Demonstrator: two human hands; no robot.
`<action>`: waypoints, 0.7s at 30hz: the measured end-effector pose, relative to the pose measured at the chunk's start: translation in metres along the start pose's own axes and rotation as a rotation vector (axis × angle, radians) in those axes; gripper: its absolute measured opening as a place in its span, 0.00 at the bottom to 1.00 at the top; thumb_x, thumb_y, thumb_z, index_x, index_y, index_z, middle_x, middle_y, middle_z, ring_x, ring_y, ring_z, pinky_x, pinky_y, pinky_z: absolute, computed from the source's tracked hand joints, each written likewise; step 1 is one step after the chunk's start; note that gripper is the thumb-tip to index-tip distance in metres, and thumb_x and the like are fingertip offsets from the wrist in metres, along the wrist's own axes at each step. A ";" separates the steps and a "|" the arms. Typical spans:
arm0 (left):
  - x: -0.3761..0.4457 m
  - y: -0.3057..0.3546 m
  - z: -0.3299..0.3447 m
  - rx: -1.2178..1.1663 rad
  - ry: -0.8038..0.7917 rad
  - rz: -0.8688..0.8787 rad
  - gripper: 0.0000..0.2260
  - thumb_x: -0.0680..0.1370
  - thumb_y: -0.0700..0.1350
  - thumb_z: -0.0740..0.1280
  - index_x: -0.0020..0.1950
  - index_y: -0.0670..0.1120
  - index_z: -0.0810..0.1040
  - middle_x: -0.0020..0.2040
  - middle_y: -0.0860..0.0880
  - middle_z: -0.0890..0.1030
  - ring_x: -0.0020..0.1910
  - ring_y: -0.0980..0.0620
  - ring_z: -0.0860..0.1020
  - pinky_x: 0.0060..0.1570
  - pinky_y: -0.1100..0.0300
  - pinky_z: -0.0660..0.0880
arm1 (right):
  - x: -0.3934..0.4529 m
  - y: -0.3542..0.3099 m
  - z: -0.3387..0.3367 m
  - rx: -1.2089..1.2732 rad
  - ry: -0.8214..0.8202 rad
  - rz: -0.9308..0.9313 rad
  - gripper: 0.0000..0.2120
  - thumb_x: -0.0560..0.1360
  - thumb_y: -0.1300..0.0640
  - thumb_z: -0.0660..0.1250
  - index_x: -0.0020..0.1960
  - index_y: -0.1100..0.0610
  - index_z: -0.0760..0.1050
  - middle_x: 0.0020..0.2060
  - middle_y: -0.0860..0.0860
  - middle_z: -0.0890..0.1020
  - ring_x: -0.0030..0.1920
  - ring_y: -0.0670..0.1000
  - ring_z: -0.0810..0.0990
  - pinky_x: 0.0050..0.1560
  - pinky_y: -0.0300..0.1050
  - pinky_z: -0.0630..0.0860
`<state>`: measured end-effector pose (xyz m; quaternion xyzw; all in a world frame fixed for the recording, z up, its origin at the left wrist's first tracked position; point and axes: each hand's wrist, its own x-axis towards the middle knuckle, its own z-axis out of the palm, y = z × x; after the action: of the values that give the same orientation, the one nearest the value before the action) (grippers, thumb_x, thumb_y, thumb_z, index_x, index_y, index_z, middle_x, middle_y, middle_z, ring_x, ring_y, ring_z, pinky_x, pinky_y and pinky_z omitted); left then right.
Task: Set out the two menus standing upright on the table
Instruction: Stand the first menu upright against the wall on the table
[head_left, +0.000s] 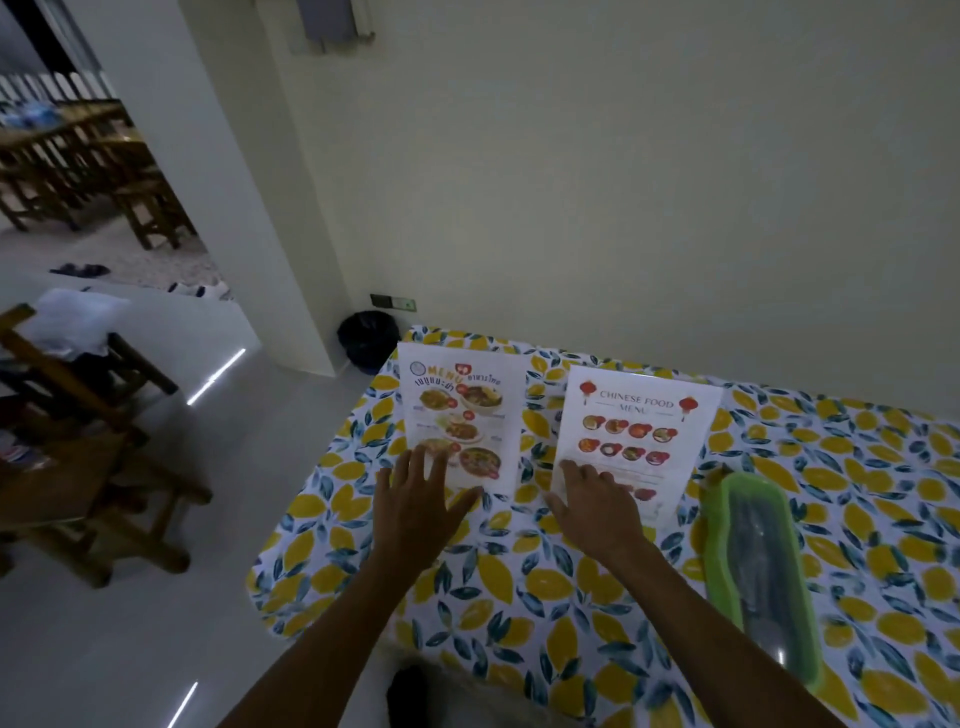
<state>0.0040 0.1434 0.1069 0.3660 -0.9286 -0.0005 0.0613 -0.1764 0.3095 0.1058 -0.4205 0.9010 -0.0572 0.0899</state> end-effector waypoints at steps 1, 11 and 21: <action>0.010 -0.008 0.005 -0.004 0.000 0.007 0.37 0.75 0.73 0.50 0.71 0.47 0.71 0.69 0.40 0.74 0.67 0.40 0.71 0.62 0.41 0.70 | 0.009 -0.005 0.005 -0.001 -0.007 0.008 0.28 0.80 0.39 0.53 0.71 0.57 0.64 0.61 0.57 0.77 0.59 0.60 0.77 0.54 0.55 0.77; 0.112 -0.115 0.066 0.052 -0.057 0.039 0.36 0.74 0.71 0.57 0.65 0.42 0.75 0.61 0.39 0.78 0.60 0.39 0.75 0.57 0.42 0.72 | 0.105 -0.057 0.046 0.126 -0.111 0.236 0.32 0.79 0.38 0.56 0.74 0.58 0.60 0.63 0.57 0.77 0.61 0.59 0.78 0.54 0.54 0.78; 0.169 -0.135 0.104 0.089 -0.229 0.345 0.17 0.78 0.54 0.62 0.63 0.47 0.76 0.53 0.44 0.83 0.54 0.41 0.80 0.63 0.41 0.65 | 0.122 -0.066 0.066 0.169 -0.032 0.373 0.20 0.81 0.46 0.58 0.66 0.58 0.68 0.48 0.56 0.82 0.46 0.58 0.82 0.41 0.52 0.79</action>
<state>-0.0381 -0.0749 0.0169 0.2016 -0.9775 0.0096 -0.0617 -0.1901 0.1716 0.0393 -0.2380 0.9538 -0.1080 0.1481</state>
